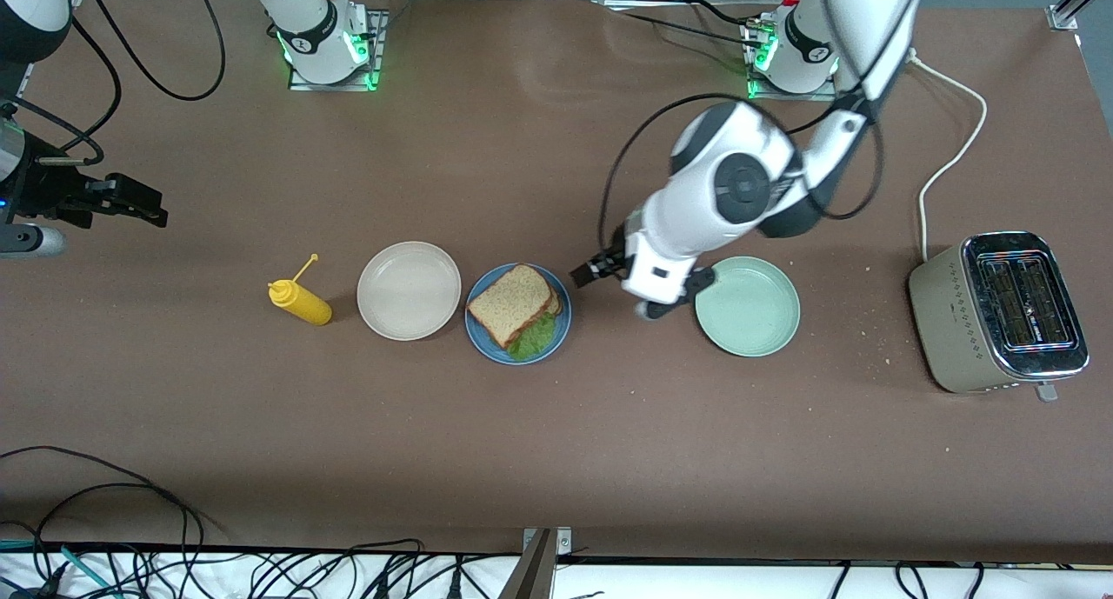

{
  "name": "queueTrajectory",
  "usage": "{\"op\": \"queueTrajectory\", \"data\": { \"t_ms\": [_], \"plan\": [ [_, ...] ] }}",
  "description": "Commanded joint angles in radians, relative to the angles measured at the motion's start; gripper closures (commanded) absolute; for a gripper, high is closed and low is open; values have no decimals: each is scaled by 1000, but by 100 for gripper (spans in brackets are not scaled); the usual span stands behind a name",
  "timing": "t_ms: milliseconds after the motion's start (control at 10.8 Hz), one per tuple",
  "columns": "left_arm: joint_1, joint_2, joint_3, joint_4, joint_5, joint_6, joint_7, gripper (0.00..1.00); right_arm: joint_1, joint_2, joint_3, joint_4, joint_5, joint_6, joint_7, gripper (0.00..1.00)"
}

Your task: Make sandwich in blue plate with both arms

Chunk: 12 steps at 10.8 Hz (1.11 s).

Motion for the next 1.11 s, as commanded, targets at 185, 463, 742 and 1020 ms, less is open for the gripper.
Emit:
{"op": "queueTrajectory", "data": {
  "t_ms": [185,463,742,1020],
  "plan": [
    [177,-206,-5,-28,214,-280,113,0,-1,-16,3,-20,-13,37,0,0],
    [266,-254,-2,-8,266,-379,309,0,-1,-16,1,-20,-13,60,2,0],
    [352,-284,1,6,267,-472,534,0,-3,-16,1,-20,-12,60,0,0],
    [433,-301,-1,6,267,-510,731,0,-1,-16,1,-20,-9,60,2,0]
  ]
}}
